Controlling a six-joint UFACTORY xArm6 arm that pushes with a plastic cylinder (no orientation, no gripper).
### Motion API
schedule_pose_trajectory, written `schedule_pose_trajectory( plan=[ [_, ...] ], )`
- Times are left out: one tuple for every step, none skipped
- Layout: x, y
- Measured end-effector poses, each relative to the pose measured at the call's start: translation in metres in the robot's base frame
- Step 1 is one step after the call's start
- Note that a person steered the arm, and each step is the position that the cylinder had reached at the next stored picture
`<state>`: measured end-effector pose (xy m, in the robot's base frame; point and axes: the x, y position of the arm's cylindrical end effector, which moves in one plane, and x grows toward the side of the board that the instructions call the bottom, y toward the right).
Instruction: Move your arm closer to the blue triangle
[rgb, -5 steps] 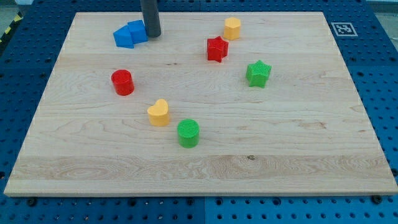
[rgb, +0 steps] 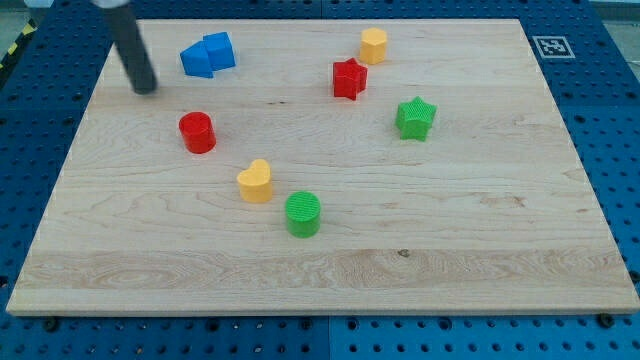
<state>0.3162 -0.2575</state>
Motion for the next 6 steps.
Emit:
schedule_pose_trajectory(
  plan=[
    [-0.061,-0.016],
    [-0.082,-0.008],
    [-0.082,-0.005],
    [-0.079,0.017],
    [-0.057,0.046],
    [-0.019,0.057]
  ],
)
